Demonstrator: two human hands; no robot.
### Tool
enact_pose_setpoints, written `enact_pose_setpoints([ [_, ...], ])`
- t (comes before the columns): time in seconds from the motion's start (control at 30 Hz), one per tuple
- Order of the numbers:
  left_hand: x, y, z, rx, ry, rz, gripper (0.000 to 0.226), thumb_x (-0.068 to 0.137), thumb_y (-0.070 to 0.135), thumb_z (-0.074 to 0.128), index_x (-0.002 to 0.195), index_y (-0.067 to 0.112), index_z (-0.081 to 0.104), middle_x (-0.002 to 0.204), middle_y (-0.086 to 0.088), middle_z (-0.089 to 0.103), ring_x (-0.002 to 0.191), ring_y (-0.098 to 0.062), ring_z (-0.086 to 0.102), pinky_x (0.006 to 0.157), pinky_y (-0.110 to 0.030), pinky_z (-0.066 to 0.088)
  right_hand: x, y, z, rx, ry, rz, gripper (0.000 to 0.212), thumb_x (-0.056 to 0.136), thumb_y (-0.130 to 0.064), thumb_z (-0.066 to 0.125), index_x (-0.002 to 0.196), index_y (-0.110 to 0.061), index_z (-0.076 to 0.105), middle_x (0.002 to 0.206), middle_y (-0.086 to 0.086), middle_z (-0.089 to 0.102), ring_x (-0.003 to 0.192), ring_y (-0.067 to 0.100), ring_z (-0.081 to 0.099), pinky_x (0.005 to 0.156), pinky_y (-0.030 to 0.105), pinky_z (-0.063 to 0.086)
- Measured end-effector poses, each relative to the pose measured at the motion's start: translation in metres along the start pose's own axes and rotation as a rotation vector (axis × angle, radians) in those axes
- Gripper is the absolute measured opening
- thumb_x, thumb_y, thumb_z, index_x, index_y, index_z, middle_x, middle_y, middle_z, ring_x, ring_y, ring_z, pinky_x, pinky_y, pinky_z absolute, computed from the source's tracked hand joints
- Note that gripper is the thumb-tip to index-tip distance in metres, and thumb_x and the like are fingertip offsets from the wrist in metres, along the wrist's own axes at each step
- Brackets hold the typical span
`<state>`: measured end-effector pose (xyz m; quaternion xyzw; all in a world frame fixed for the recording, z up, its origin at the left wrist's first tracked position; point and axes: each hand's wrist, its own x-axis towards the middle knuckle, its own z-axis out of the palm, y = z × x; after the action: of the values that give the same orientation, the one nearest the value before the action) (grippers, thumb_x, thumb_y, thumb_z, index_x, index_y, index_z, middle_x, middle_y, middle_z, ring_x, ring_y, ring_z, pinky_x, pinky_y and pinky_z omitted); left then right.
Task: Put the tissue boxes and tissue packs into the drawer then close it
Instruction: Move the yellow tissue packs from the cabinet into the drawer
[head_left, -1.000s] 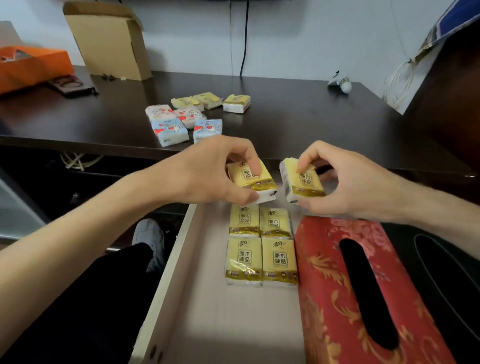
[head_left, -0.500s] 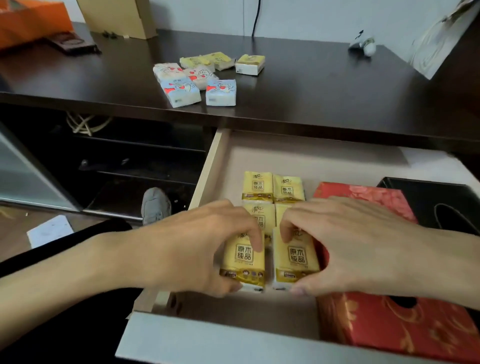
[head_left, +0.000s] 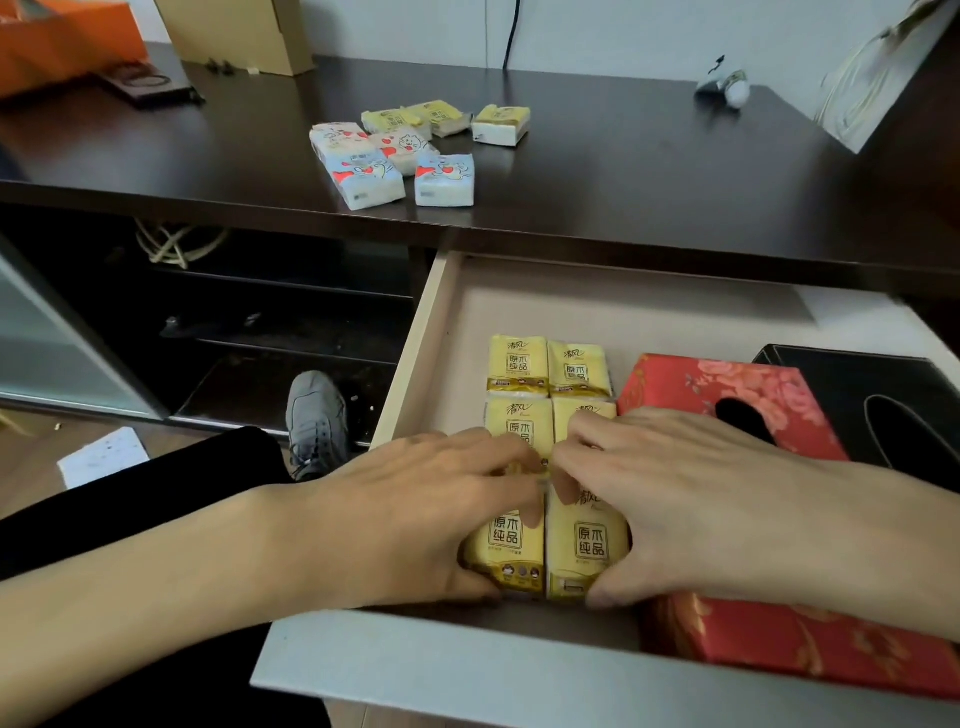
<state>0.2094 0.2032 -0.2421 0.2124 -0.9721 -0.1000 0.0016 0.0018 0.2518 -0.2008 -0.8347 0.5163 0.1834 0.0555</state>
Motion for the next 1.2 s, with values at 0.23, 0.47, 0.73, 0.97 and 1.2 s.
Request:
enact_pose_setpoints([
  [0.23,-0.002,-0.014,-0.008,0.002,0.065,-0.006,0.053,0.075,0.064,0.065,0.119,0.037,0.056,0.131,0.016,0.054,0.115,-0.006,0.054,0.084,-0.018,0.040,-0.004,0.020,-0.007,0.101,0.086,0.048,0.065,0.073,-0.086,0.053,0.120,-0.041,0.053,0.111,-0.024,0.048,0.104,0.005,0.045,0.084,0.028,0.039],
  [0.47,0.018,-0.031,-0.006,0.168,-0.054,-0.027,0.095,0.068,0.082,0.053,0.141,0.022,0.047,0.153,-0.001,0.044,0.132,-0.018,0.043,0.110,-0.024,0.025,0.020,0.020,-0.010,-0.129,-0.041,0.065,0.076,0.069,-0.089,0.059,0.106,-0.022,0.065,0.104,-0.007,0.063,0.104,0.018,0.057,0.086,0.030,0.028],
  [0.73,0.025,-0.032,-0.001,0.192,-0.103,0.006,0.083,0.075,0.082,0.049,0.131,0.021,0.055,0.138,0.001,0.054,0.121,-0.023,0.055,0.101,-0.038,0.042,0.020,0.020,-0.005,-0.161,0.004,0.059,0.059,0.080,-0.080,0.057,0.091,-0.022,0.065,0.089,-0.009,0.059,0.091,0.018,0.054,0.091,0.034,0.037],
  [0.97,0.022,-0.038,-0.010,-0.020,0.004,-0.009,0.081,0.076,0.076,0.056,0.144,0.033,0.044,0.151,0.015,0.042,0.134,-0.004,0.038,0.106,-0.024,0.039,0.026,0.038,-0.019,0.102,0.147,0.111,0.043,0.091,-0.064,0.047,0.105,-0.031,0.070,0.101,-0.009,0.068,0.102,0.020,0.064,0.088,0.045,0.055],
  [1.2,0.054,-0.053,-0.025,0.101,-0.064,-0.136,0.076,0.084,0.073,0.051,0.139,0.021,0.050,0.141,0.004,0.052,0.126,-0.018,0.051,0.103,-0.038,0.043,0.063,0.078,-0.008,0.144,0.052,0.252,0.031,0.101,-0.027,0.043,0.120,-0.020,0.066,0.134,0.006,0.066,0.125,0.030,0.060,0.102,0.047,0.050],
])
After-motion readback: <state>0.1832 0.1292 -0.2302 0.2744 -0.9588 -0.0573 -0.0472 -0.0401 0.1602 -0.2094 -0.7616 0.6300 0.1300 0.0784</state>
